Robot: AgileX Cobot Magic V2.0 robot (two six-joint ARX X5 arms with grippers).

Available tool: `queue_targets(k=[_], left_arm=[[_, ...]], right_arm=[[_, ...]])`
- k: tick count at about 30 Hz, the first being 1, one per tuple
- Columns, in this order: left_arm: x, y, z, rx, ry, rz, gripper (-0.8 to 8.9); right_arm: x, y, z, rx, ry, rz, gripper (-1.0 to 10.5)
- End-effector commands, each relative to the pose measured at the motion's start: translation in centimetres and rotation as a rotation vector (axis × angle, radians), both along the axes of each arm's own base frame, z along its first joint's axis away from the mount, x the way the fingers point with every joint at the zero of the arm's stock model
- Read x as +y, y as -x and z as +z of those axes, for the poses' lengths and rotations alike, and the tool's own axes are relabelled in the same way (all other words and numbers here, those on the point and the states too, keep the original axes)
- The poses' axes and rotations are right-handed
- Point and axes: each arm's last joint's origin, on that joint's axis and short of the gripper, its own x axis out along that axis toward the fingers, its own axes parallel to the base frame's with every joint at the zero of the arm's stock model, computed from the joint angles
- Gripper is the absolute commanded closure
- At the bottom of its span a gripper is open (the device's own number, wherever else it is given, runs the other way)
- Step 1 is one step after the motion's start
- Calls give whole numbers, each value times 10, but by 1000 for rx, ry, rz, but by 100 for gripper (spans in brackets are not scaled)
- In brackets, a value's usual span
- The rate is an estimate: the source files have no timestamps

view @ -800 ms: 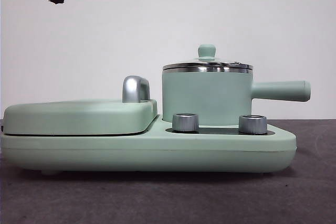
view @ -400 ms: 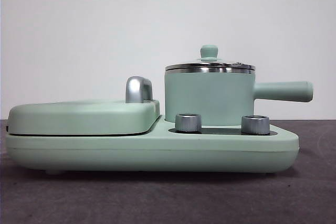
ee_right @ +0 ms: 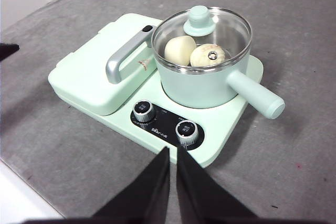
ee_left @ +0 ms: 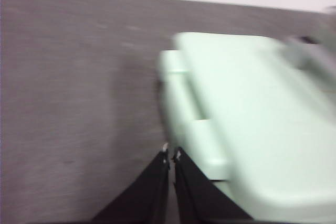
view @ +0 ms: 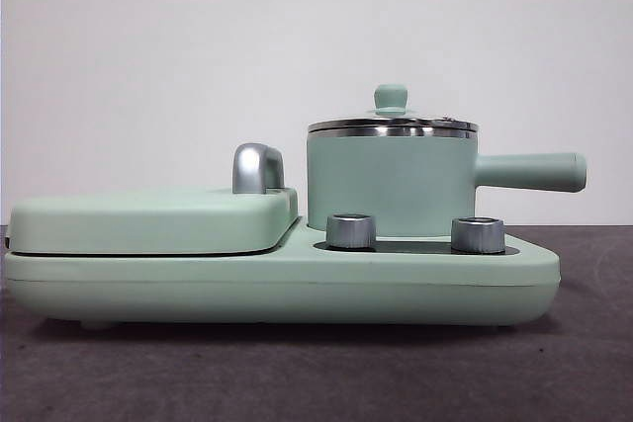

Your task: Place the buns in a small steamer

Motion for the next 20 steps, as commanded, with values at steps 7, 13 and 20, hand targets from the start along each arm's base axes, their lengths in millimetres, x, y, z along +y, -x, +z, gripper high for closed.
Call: queue_targets(k=[7,13,20], left_arm=[[10,3,-42,-67,-21,105,794],[15,5,-41,-95,-23,168,794],[15,5,-40,-98,-24,169,794]], right_arm=[[0,0,3,-20,-3,7,927],[0,0,3,-20,-3,7,927],[0,0,3,-20,-3,7,926]])
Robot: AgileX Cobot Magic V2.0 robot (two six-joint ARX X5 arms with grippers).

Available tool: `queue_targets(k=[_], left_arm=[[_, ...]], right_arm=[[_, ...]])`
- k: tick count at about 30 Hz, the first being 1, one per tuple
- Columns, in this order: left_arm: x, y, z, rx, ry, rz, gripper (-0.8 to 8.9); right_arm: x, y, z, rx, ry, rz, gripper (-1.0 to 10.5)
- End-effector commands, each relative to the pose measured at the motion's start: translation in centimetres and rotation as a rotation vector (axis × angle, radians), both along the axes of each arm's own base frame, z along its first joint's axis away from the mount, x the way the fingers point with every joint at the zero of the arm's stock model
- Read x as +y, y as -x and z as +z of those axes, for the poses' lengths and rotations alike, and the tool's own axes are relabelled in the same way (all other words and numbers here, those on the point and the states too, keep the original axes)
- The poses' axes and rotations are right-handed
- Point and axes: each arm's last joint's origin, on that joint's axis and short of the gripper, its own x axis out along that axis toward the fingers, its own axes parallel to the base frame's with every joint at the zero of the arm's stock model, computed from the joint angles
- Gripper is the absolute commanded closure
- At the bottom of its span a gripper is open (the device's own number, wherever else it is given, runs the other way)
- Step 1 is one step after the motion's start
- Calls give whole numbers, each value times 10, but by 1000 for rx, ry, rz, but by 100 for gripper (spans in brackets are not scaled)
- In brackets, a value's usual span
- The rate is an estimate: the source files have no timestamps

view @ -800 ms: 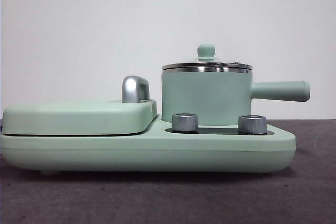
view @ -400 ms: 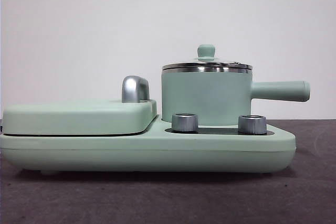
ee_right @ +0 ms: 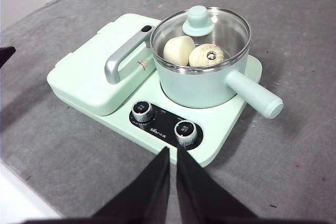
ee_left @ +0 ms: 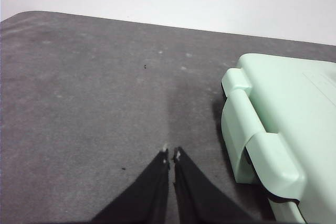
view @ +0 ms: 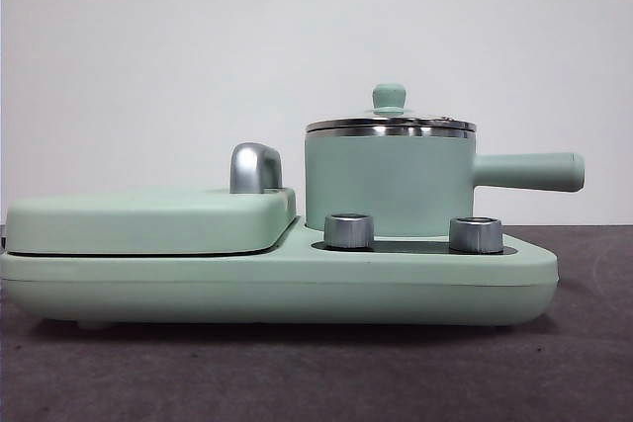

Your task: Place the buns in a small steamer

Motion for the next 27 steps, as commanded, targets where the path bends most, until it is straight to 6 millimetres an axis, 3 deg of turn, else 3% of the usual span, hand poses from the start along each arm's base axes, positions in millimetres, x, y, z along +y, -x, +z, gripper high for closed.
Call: queue_targets(k=[1,19,23,27], left_arm=[[0,-1,-7,25,-16,2,794],[0,-1,-7,26,-16,2,794],[0,-1,-7,26,-16,2,794],[0,-1,-7,26,-16,2,794]], right_arm=[[0,0,3,-19,-3,8,927],[-1,-3,0,-33,-8,-47,928],[-3,-18,-24,-136,-53,-181,927],[-9,-38,-75,-301,-28,-341,928]])
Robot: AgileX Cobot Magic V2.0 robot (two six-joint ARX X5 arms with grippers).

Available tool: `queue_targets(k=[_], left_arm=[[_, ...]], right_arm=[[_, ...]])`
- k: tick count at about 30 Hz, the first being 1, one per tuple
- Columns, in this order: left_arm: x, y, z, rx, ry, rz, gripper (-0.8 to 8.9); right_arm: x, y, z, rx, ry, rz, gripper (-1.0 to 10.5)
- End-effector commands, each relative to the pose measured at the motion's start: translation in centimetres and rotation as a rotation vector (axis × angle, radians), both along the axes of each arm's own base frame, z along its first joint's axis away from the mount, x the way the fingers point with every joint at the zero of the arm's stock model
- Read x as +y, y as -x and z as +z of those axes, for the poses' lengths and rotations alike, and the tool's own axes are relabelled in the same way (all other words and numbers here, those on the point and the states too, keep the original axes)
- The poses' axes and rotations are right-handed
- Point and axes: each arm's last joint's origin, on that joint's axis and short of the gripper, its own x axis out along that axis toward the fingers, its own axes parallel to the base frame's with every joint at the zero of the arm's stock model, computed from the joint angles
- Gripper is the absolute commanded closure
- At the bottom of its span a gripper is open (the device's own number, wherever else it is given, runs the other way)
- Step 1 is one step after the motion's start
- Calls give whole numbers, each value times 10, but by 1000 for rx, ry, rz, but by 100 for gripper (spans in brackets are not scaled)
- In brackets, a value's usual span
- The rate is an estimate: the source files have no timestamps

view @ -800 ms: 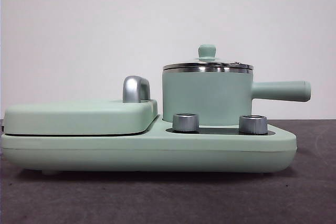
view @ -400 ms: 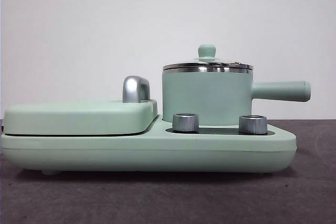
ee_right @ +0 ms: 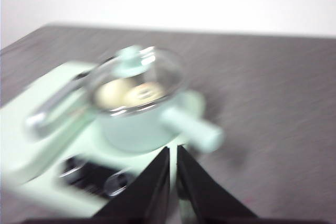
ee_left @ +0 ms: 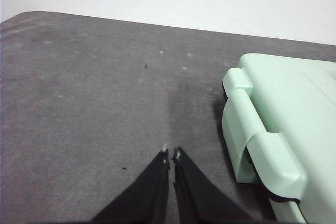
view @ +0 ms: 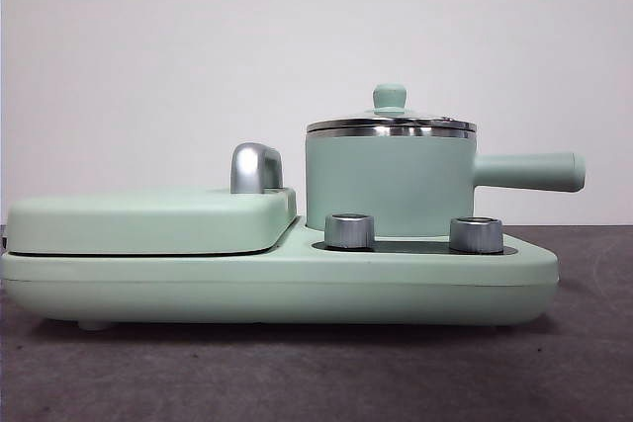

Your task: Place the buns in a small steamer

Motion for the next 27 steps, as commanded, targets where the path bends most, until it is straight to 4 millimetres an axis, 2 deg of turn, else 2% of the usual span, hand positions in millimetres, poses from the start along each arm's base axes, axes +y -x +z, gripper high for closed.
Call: queue_targets(k=[1,7,10,16,27], left_arm=[[0,-1,-7,26,-15,2,794],[0,-1,-7,26,-15,2,794],[0,-1,-7,26,-15,2,794],[0,-1,-7,25,-15,2,794],[0,-1,-7,25,-15,2,794]], right_arm=[[-5,-15,-36,-116,55,-125,928],[-14,-28,-105,-126,92,-306,928],[-16,-30,-127,-72,105,-324,928],[-18,-30,-128,-74,185,-324,927],[-18,-30,-126,-97,193,-324,928]])
